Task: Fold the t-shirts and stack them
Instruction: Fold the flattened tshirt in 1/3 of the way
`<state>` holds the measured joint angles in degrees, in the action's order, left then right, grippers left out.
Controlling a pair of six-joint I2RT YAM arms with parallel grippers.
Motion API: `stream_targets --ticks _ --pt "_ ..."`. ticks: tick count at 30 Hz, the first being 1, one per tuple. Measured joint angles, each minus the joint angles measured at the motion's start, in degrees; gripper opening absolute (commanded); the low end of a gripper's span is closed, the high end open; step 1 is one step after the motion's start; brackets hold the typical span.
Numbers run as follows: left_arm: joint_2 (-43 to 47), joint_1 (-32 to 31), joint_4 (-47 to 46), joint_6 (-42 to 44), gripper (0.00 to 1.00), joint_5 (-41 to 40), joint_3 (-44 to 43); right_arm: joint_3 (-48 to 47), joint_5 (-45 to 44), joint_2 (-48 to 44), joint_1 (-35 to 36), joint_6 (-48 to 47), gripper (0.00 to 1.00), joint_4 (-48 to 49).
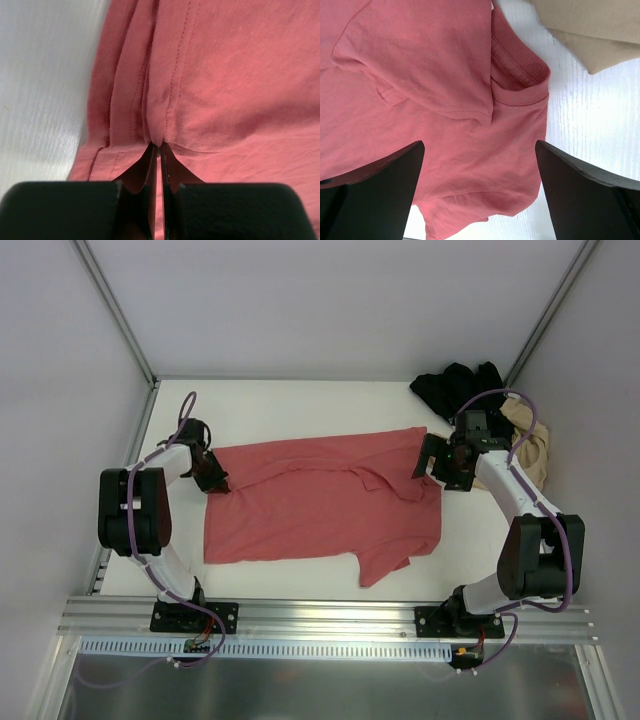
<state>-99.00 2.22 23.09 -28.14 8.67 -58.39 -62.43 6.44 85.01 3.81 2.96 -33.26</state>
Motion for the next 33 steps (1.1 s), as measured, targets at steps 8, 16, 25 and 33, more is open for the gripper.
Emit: stream_targets --ticks 8,16,25,33 --pt "-0.15 -0.02 4.98 0.31 0.0 -0.85 -9.51 0.0 0.0 0.0 -0.15 -0.02 1.0 0.02" --pt "-0.66 -0.02 9.7 1.51 0.0 -2.93 -22.82 0.0 0.0 0.0 -0.24 -0.02 0.99 0.04" --pt "-11.89 -0.04 13.27 2.91 0.0 -3.17 -39.56 0.0 -0.04 0.0 -0.26 -0.02 1.0 0.04" --pt "-14.32 -0.04 11.96 3.56 0.0 -2.58 -35.69 0.0 -0.09 0.35 -0.26 -0.04 1.0 0.07"
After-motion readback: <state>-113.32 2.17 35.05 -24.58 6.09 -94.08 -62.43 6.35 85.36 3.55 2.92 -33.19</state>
